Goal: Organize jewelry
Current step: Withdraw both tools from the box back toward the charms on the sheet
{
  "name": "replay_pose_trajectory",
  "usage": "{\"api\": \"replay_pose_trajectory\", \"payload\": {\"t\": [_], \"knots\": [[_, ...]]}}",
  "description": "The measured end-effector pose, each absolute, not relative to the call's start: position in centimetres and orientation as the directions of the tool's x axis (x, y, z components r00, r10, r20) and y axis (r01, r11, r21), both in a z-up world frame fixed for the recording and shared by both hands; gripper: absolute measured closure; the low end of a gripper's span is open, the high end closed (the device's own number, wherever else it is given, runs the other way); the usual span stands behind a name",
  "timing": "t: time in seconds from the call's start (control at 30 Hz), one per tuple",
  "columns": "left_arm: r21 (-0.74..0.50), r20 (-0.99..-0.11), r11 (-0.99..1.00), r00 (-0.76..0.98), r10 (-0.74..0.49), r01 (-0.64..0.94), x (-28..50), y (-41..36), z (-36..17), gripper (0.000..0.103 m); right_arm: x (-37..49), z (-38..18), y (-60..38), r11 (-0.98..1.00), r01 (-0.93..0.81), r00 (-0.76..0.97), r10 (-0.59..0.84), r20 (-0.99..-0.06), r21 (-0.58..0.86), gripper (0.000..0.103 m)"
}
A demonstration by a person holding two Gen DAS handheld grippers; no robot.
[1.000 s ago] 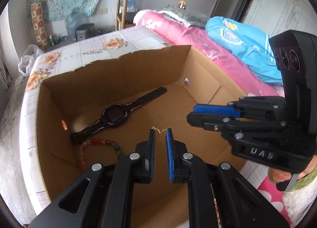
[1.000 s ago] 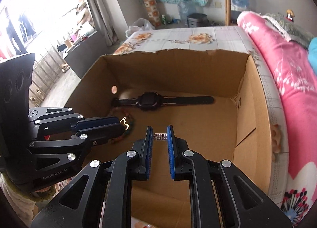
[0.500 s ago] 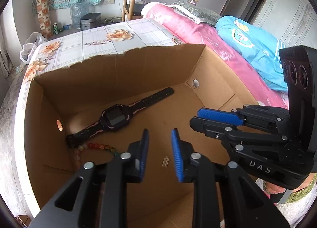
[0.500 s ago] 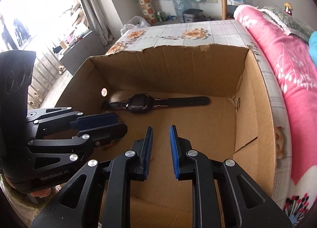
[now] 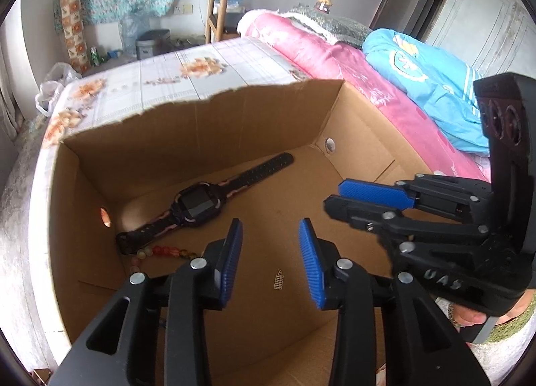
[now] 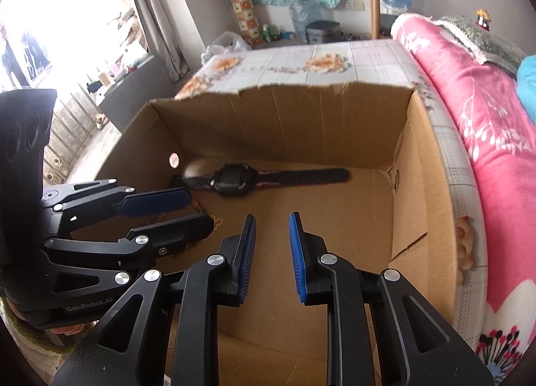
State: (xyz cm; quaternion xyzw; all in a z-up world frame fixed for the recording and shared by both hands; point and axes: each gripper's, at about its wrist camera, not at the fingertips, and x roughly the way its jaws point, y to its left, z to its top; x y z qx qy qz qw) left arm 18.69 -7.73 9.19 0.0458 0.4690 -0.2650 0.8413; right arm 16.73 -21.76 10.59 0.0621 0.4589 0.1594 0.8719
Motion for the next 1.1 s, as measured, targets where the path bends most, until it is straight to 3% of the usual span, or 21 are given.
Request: {"api": "replay_pose_trajectory", "payload": {"t": [0.1,0.23,0.43,0.63,0.87,1.1], "knots": [[-0.141,-0.764,0.847,0.488,-0.423,0.513,16.3,-6.8,10.7,0.069,14.6,12.5,-22.6,0.933,-0.23,0.593,0.36,-0.72,0.277,0.081],[-0.125,-0.699,0.822,0.539,-0.471,0.556,11.0,-4.1,12.2,0.049,9.5,15.1,-24.1,0.89,-0.278,0.65,0.451,-0.611,0.361,0.076],[-0.137,-0.671,0.817,0.555,-0.493,0.56,3.6,-0.6,11.7,0.035,1.4,15.0,-24.9,0.85,-0.331,0.676,0.516,-0.527,0.409,0.069],[-0.143,-0.723,0.857,0.539,-0.432,0.495,1.1,-0.8,6.4,0.035,-0.5,8.7,-22.8,0.862,-0.249,0.601,0.495,-0.627,0.441,0.068],[0.008,-0.757,0.86,0.565,-0.328,0.51,2.3,-3.4,2.4,0.035,0.9,4.8,-19.4,0.912,-0.236,0.541,0.41,-0.734,0.336,0.073],[0.052,-0.769,0.825,0.55,-0.327,0.563,3.2,-5.1,1.2,0.055,2.9,3.5,-19.0,0.909,-0.23,0.518,0.417,-0.747,0.348,0.073]]}}
